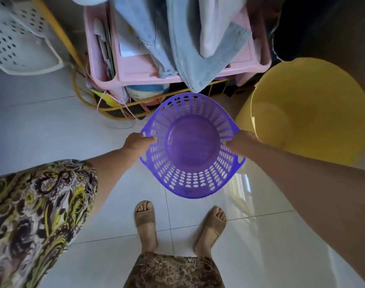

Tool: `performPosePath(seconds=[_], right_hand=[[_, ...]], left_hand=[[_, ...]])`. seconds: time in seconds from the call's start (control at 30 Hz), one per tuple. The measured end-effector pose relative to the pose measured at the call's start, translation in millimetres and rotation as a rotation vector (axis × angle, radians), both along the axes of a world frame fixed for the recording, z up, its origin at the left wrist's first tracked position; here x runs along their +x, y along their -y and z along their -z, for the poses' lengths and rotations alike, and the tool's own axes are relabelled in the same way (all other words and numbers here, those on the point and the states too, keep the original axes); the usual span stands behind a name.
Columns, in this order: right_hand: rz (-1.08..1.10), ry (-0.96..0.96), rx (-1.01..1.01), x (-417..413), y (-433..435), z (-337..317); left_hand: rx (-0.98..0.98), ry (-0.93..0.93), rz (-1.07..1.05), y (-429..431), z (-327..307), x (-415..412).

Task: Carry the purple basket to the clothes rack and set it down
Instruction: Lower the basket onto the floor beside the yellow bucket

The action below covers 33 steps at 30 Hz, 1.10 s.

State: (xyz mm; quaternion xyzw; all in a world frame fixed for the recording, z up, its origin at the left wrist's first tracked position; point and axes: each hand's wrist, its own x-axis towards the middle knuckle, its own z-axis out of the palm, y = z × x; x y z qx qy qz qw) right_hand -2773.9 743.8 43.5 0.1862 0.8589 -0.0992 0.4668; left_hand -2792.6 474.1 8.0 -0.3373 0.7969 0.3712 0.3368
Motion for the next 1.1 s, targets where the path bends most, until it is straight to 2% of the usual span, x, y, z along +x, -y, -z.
performPosePath(seconds=[0.1,0.4,0.73,1.1], right_hand=[[0.080,0.011,0.019,-8,-3,14],[0.312,-0.114,0.076,-34,-12,41],[0.293,-0.251,0.170,-38,-18,54],[0.367,-0.255,0.054,-33,-20,44]], left_hand=[[0.052,0.009,-0.016,-8,8,-8],[0.134,-0.034,-0.093,-20,21,-35],[0.155,-0.132,-0.079,-27,20,-46],[0.111,-0.168,-0.021,-30,11,-46]])
